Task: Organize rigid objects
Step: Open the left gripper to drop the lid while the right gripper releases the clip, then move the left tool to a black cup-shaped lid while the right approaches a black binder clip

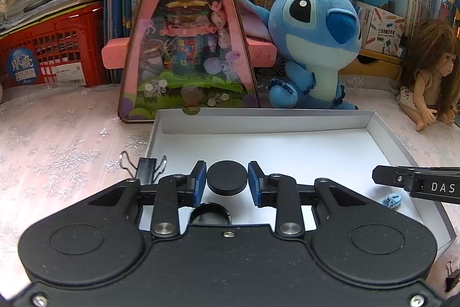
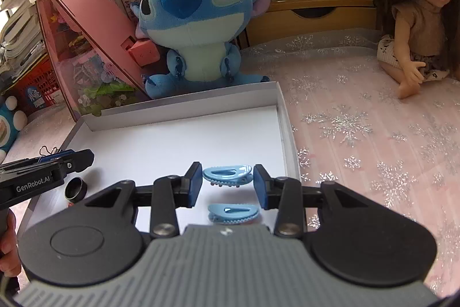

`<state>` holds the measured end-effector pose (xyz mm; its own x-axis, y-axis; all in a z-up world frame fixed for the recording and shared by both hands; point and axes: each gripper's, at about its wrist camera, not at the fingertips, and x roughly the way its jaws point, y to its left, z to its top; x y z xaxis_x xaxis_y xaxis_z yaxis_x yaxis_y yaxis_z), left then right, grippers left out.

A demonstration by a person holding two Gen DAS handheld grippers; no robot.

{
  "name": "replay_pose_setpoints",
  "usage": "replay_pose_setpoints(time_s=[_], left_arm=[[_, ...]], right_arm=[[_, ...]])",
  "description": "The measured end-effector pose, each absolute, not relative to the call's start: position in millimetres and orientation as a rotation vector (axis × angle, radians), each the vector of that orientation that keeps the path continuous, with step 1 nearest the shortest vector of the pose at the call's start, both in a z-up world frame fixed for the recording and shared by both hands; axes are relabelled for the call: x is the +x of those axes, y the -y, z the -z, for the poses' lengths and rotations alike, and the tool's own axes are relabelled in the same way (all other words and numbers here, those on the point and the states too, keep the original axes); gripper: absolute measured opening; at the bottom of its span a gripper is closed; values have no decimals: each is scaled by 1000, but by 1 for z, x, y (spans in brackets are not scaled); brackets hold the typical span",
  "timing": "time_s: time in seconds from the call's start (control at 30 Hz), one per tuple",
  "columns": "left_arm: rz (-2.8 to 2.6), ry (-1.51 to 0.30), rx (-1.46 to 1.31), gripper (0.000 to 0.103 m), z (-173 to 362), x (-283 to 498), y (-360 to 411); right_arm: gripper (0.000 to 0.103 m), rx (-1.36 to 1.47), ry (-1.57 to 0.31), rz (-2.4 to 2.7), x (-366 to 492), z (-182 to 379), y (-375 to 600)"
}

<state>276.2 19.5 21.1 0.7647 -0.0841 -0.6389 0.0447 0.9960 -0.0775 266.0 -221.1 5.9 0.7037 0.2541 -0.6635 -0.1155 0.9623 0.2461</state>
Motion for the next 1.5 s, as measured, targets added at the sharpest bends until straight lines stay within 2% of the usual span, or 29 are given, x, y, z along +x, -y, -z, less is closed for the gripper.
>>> replay_pose_setpoints(time_s=[0.6, 0.67, 0.7, 0.73, 0.77, 0.83, 0.97, 1.07, 1.27, 1.5], left_arm=[[52, -755, -32, 30, -5, 287, -15], [49, -754, -27, 31, -6, 287, -15], [49, -752, -30, 33, -7, 287, -15], [49, -748, -34, 40, -8, 287, -15], [47, -742, -37, 46, -10, 285, -15], [49, -727, -37, 49, -13, 281, -15], [53, -684, -33, 67, -23, 266, -13], [81, -646, -42, 76, -32, 250, -12], [118, -609, -23, 79, -47, 219, -3], [130, -586, -3, 80, -50, 178, 3]], right_arm=[[45, 145, -771, -204, 268, -1, 214], [48, 157, -765, -211, 267, -2, 215], [51, 166, -761, -210, 267, -3, 216], [57, 170, -758, -214, 266, -3, 217], [60, 174, -753, -219, 265, -5, 218], [61, 178, -740, -224, 261, -7, 219], [70, 175, -707, -228, 251, -13, 220], [76, 167, -679, -239, 239, -17, 221], [85, 132, -622, -261, 211, -27, 221], [89, 61, -557, -289, 172, -35, 220]])
